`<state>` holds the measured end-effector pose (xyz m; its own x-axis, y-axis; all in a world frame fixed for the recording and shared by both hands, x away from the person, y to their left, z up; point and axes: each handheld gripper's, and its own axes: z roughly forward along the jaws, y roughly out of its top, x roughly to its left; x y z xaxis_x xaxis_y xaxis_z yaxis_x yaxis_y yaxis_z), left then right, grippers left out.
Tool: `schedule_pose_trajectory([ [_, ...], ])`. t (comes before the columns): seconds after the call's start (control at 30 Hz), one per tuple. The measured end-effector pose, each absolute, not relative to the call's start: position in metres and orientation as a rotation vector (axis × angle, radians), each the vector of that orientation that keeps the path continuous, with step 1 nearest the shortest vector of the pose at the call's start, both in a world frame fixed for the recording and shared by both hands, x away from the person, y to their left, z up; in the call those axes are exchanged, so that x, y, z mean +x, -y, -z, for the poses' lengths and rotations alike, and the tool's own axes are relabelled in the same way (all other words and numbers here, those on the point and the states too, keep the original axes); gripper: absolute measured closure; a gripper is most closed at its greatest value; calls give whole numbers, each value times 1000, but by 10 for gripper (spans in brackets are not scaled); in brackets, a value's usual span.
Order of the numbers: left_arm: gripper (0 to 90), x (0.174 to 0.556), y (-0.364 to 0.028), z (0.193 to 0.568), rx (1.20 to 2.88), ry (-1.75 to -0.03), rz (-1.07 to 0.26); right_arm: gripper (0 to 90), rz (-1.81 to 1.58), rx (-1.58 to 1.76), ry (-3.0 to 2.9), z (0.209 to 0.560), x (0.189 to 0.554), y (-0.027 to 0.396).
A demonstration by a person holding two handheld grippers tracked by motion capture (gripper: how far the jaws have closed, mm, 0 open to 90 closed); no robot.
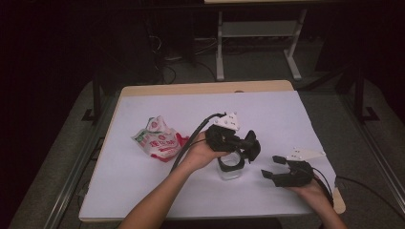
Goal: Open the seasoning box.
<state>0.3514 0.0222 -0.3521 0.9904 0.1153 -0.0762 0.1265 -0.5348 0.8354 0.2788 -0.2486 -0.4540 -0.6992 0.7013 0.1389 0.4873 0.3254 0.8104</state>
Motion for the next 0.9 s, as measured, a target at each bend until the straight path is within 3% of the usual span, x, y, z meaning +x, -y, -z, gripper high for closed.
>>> schedule_pose_trajectory([
  [0.27, 898, 349, -38, 348, 2125, -209, 37, 244, -1312, 1076, -2357, 454, 279, 248],
  [0.9, 765, 337, -88, 356, 2121, -341, 37, 244, -1311, 1070, -2361, 454, 282, 245],
])
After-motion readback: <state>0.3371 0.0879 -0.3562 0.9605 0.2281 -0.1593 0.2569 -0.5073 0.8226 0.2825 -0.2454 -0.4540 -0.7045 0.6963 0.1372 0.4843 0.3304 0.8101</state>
